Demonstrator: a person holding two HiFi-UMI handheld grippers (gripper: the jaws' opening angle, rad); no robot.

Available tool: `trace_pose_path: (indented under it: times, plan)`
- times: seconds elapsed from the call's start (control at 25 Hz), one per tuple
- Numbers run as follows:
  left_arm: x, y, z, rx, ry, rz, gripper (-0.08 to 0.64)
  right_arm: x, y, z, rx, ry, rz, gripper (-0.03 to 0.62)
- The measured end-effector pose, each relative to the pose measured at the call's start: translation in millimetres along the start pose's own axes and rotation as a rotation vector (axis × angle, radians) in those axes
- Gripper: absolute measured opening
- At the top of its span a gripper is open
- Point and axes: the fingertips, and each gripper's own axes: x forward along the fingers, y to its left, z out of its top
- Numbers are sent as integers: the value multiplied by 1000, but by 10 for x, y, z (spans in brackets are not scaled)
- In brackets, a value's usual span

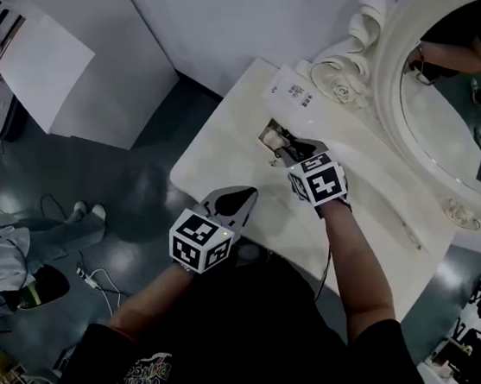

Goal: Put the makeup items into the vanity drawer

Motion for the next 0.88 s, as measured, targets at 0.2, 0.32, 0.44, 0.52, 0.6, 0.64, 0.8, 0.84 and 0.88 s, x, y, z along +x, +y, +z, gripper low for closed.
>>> trace_pose_path:
  times: [0.2, 0.32, 0.44, 0.52, 0.6, 0.64, 0.8, 0.84, 0.88]
  plan:
    - [22, 22, -12, -5, 4, -11, 0, 37, -2, 3, 133, 15, 78, 112]
    - [33, 6, -12, -7, 10, -22, 0, 27, -4, 11, 173, 15, 102, 110]
    - [40, -3, -15, -8, 16, -29, 0, 27, -2, 11, 179, 39, 109, 110]
    - [53, -8, -20, -9, 17, -32, 0, 34, -9, -2, 184, 63, 114, 110]
    - [64, -14, -21, -9, 16, -35, 0, 38, -13, -12, 181, 80, 109, 110]
    - [65, -14, -20, -8, 16, -36, 0, 39, -13, -10, 180, 81, 107, 110]
    - [57, -13, -17, -10, 14, -34, 0, 9, -18, 45, 191, 30, 88, 110]
    - [54, -16, -18, -10, 12, -34, 0, -18, -17, 44, 186, 16, 75, 110]
    - [50, -15, -18, -11, 11, -33, 0, -47, -13, 40, 178, 4, 60, 110]
